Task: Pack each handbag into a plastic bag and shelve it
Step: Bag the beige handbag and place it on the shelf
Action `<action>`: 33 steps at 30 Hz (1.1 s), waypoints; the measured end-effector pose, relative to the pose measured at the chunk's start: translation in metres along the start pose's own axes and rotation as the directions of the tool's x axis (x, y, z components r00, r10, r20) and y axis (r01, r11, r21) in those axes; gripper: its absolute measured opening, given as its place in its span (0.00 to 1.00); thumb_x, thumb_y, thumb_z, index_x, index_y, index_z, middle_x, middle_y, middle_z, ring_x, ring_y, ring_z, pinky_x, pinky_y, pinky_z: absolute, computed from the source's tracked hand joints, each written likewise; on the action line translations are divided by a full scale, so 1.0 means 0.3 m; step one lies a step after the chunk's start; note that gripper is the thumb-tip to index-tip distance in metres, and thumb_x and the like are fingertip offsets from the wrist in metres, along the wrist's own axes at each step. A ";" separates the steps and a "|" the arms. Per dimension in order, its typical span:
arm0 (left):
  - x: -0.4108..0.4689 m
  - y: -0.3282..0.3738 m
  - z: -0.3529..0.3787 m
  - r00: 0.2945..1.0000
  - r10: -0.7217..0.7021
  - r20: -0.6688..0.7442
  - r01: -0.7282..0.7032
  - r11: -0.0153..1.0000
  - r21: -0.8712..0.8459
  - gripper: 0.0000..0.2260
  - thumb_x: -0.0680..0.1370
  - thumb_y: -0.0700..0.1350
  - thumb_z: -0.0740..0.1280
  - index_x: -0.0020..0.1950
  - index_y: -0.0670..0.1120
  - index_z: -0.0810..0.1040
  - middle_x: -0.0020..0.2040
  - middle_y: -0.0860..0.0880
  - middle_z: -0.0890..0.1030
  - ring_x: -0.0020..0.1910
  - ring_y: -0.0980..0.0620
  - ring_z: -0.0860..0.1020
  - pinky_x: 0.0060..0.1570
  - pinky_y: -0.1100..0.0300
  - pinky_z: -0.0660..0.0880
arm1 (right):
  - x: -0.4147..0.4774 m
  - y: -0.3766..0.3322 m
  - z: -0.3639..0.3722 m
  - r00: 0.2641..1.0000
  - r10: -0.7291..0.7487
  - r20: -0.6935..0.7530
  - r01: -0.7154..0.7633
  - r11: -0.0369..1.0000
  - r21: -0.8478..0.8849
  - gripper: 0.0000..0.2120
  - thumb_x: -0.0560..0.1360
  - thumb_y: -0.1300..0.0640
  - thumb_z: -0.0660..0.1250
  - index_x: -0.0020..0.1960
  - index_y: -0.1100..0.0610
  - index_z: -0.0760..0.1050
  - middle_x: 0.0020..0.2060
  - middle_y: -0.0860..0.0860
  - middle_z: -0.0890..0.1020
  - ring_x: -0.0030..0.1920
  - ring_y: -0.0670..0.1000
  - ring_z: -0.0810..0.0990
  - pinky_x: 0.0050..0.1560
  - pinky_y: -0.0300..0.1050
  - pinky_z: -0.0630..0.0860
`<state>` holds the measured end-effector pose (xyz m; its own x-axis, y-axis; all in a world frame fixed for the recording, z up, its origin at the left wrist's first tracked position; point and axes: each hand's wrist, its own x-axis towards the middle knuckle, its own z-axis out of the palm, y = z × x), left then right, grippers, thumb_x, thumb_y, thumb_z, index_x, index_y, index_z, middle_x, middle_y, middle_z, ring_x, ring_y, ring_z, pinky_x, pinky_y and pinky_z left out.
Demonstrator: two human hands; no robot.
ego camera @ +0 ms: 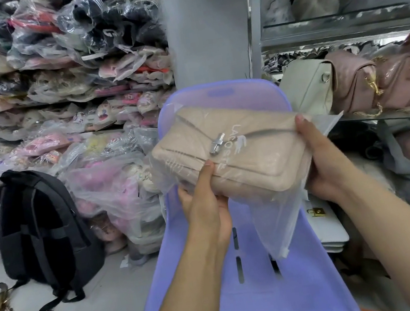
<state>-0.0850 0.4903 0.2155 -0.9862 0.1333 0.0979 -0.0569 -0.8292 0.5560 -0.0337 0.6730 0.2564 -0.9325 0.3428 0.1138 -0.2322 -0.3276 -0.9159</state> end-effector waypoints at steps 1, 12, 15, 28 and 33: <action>-0.002 -0.011 0.009 1.000 0.004 -0.012 -0.004 1.000 -0.005 0.26 0.78 0.35 0.70 0.75 0.46 0.68 0.66 0.45 0.80 0.62 0.47 0.81 0.49 0.56 0.82 | -0.014 0.000 -0.022 0.995 0.097 0.023 -0.095 0.993 -0.073 0.29 0.73 0.33 0.70 0.67 0.49 0.79 0.61 0.53 0.85 0.60 0.58 0.84 0.66 0.64 0.76; 0.006 -0.141 0.233 0.953 0.062 0.298 -0.140 0.958 0.250 0.31 0.82 0.44 0.67 0.79 0.63 0.56 0.72 0.55 0.75 0.69 0.53 0.75 0.68 0.50 0.73 | -0.105 -0.155 -0.188 0.979 -0.032 -0.201 0.025 0.999 -0.033 0.26 0.70 0.47 0.73 0.67 0.52 0.78 0.57 0.52 0.87 0.58 0.53 0.86 0.59 0.54 0.80; 0.041 -0.189 0.373 0.967 -0.005 0.255 -0.110 0.893 0.436 0.42 0.72 0.64 0.72 0.79 0.68 0.49 0.79 0.59 0.62 0.77 0.57 0.64 0.76 0.47 0.63 | -0.098 -0.236 -0.225 0.944 -0.140 -0.299 0.150 0.989 0.009 0.24 0.75 0.51 0.70 0.70 0.53 0.77 0.60 0.52 0.86 0.60 0.52 0.85 0.59 0.56 0.82; 0.060 -0.206 0.863 0.975 0.004 0.222 -0.118 0.858 0.501 0.42 0.71 0.58 0.77 0.74 0.54 0.53 0.71 0.51 0.68 0.63 0.54 0.76 0.54 0.60 0.75 | -0.157 -0.695 -0.258 0.787 -0.292 -0.543 0.298 0.951 -0.079 0.15 0.78 0.52 0.69 0.62 0.58 0.80 0.56 0.56 0.86 0.59 0.59 0.83 0.66 0.69 0.74; 0.111 -0.159 1.010 0.948 0.012 0.318 -0.175 0.854 0.490 0.31 0.77 0.57 0.71 0.76 0.53 0.62 0.72 0.55 0.69 0.64 0.55 0.76 0.56 0.64 0.73 | -0.107 -0.850 -0.209 0.725 -0.400 -0.560 0.370 0.913 -0.173 0.26 0.72 0.50 0.74 0.68 0.57 0.76 0.58 0.53 0.86 0.56 0.52 0.86 0.53 0.54 0.84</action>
<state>-0.0680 0.6987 0.4424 -0.8864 0.2887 0.3620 0.2006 -0.4652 0.8622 0.0728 0.8007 0.4620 -0.4287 0.8728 0.2334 -0.5087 -0.0196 -0.8607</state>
